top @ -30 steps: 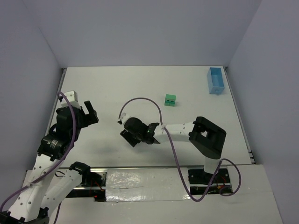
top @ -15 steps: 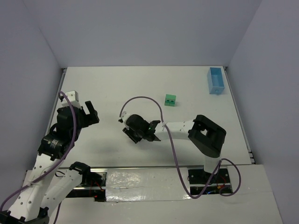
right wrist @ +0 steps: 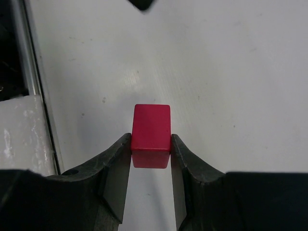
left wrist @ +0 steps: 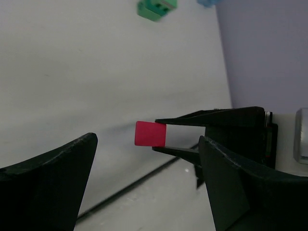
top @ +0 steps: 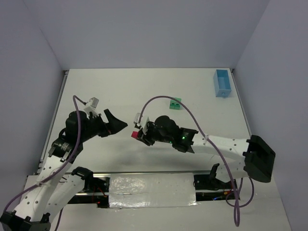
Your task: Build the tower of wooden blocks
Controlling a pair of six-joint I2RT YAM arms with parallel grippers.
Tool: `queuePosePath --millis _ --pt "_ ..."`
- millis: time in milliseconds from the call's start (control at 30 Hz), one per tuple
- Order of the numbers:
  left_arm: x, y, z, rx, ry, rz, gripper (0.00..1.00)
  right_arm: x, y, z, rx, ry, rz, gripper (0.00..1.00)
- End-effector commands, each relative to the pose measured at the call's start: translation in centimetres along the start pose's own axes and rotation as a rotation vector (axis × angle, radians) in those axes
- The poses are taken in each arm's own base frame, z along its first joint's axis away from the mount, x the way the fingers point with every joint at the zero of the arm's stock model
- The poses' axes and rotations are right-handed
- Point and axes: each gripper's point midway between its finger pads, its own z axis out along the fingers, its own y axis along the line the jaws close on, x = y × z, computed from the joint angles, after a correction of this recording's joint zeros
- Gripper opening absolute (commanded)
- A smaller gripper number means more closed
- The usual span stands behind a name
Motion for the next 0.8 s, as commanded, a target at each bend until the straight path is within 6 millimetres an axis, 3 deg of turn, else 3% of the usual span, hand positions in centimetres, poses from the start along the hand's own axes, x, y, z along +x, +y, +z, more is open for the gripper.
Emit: queuePosePath --millis 0,33,67,133,300,467,600,767 --pt "2.0 -5.7 -0.2 0.316 0.165 -0.145 0.98 -3.8 1.0 -2.8 -0.063 -0.195 -0.123 0.00" --pt "2.4 -5.5 0.0 0.311 0.182 -0.156 0.97 -3.1 1.2 -3.2 -0.068 -0.202 -0.139 0.00" --pt "2.8 -5.1 0.2 0.293 0.200 -0.173 0.95 -4.3 1.3 -4.4 -0.068 -0.258 -0.151 0.00" --pt "3.7 -5.0 0.4 0.303 0.233 -0.214 0.86 -4.8 1.3 -5.4 -0.058 -0.299 -0.174 0.00" --pt "5.3 -6.0 0.8 0.389 0.285 -0.261 0.69 -5.5 1.2 -5.7 -0.060 -0.293 -0.200 0.00" --pt "6.0 -7.6 1.4 0.441 0.327 -0.261 0.68 -6.1 1.1 -5.7 -0.065 -0.292 -0.215 0.00" --pt "6.6 -8.0 2.0 0.438 0.348 -0.246 0.55 -6.7 1.2 -6.1 -0.068 -0.312 -0.222 0.00" --pt "7.2 -7.7 2.5 0.440 0.364 -0.265 0.31 -6.9 1.6 -6.4 -0.085 -0.329 -0.223 0.00"
